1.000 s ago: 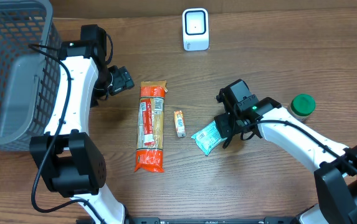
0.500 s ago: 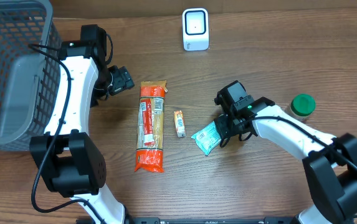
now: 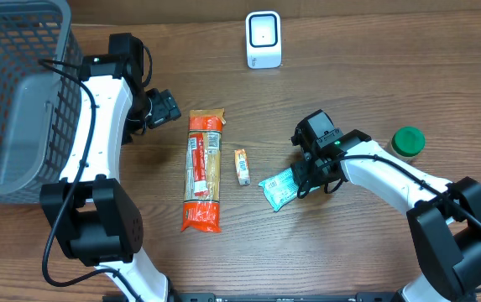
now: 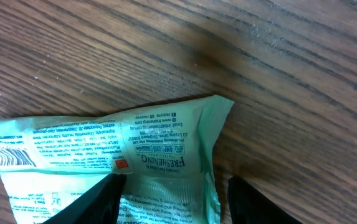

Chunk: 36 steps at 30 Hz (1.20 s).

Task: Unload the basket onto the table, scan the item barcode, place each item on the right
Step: 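Close the right gripper on the teal packet's edge, then lift the teal packet with the right gripper toward the scanner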

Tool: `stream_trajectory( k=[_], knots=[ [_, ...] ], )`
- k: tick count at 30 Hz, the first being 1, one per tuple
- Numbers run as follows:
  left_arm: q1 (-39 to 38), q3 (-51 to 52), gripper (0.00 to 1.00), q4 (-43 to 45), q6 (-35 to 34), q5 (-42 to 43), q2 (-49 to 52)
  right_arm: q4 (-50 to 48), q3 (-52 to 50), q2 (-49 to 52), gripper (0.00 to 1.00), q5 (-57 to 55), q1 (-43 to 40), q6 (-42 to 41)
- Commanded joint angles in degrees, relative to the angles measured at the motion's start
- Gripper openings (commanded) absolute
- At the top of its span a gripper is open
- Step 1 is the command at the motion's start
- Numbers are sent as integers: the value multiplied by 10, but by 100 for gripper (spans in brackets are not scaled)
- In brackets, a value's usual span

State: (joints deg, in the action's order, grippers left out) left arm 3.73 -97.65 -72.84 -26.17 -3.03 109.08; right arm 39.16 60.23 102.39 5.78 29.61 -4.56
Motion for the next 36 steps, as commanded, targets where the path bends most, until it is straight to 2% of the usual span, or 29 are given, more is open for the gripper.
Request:
stream_trajectory(
  k=[1, 2, 6, 10, 13, 14, 16, 22, 30, 36],
  knots=[
    [-4, 0, 100, 0, 4, -1, -11, 5, -3, 5, 56, 2, -3, -1],
    [-4, 0, 100, 0, 4, -1, -11, 4, -3, 5, 56, 4, -3, -2],
    [-4, 0, 100, 0, 4, -1, -11, 2, -3, 5, 37, 21, -3, -1],
    [-4, 0, 100, 0, 4, -1, -11, 7, -3, 5, 31, 20, -3, 1],
    [-4, 0, 100, 0, 4, -1, -11, 6, -2, 4, 18, 22, -4, 1],
    [-4, 0, 100, 0, 4, -1, -11, 3, -2, -4, 10, 30, -4, 1],
    [-4, 0, 100, 0, 4, -1, -11, 0, -2, -26, 4, 40, -4, 1],
    [-4, 0, 100, 0, 4, -1, -11, 6, -2, -115, 4, 76, -5, 21],
    [-4, 0, 100, 0, 4, -1, -11, 39, -2, -202, 4, 177, -5, 20],
    [-4, 0, 100, 0, 4, -1, -11, 66, -1, -275, 4, 203, -5, 20]
  ],
)
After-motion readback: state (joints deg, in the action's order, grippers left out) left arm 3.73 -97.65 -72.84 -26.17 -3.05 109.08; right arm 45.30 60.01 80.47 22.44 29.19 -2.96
